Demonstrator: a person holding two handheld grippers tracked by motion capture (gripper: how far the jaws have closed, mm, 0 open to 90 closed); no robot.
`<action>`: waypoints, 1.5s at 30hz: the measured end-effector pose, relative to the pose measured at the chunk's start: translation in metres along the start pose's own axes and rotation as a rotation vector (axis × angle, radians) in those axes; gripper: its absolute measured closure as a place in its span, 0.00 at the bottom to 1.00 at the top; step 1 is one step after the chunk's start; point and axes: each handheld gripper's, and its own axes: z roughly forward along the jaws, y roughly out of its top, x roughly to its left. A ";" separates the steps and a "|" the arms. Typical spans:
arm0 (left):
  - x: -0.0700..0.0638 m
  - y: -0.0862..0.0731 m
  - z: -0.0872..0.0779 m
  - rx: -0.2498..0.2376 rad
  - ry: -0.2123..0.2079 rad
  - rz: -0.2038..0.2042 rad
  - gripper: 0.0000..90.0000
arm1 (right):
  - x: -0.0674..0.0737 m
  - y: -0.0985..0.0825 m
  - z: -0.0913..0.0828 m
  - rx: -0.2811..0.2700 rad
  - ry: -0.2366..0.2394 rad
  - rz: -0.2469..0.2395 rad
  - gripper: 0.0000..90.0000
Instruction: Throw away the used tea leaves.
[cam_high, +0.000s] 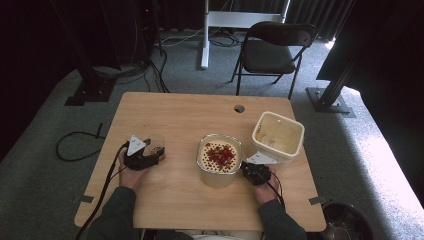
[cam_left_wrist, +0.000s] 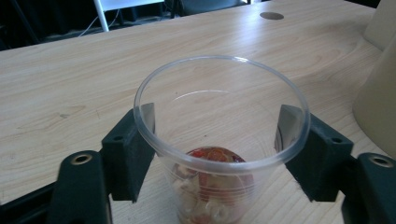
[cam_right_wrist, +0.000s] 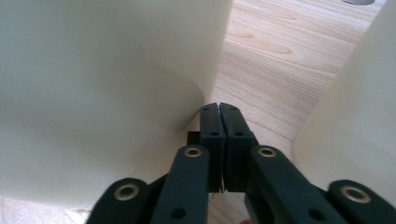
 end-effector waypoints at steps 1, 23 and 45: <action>-0.001 0.001 -0.001 0.000 -0.004 0.001 0.36 | 0.000 0.000 0.000 0.000 0.003 -0.002 1.00; -0.016 0.031 -0.024 -0.059 -0.078 0.052 0.39 | 0.006 0.004 0.003 -0.003 0.037 -0.041 0.98; -0.019 0.049 -0.040 -0.118 -0.080 0.053 0.39 | 0.025 0.006 -0.002 -0.012 0.136 -0.144 0.91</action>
